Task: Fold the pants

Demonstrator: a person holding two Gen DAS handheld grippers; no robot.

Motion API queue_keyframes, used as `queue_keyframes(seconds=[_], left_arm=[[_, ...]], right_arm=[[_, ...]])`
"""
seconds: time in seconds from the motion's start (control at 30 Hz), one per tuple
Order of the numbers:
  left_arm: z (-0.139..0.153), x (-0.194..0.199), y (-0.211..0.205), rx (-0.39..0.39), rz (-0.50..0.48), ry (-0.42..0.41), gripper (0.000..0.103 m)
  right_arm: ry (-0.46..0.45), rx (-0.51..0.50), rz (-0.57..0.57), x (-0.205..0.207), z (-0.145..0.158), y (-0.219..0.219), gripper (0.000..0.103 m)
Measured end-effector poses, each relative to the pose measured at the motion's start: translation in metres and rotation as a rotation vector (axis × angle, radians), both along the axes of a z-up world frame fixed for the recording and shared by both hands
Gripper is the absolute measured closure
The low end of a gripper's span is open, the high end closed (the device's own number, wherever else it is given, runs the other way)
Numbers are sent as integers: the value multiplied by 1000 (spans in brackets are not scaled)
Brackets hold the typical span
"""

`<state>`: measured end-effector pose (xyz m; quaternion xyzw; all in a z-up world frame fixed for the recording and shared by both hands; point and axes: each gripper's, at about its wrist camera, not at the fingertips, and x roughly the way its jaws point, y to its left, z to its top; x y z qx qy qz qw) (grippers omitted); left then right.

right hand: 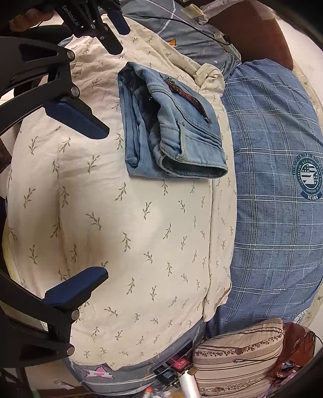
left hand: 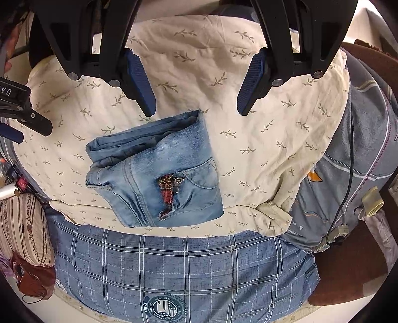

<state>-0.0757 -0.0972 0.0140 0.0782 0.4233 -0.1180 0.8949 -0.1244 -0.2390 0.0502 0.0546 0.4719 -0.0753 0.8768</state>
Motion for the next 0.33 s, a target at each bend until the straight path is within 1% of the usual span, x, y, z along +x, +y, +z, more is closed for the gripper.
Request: queue_keyframes(seconds=[0.33], left_arm=[[3, -6, -2, 6, -10, -11, 35]], right_arm=[[-2, -16, -6, -3, 2, 1, 0]])
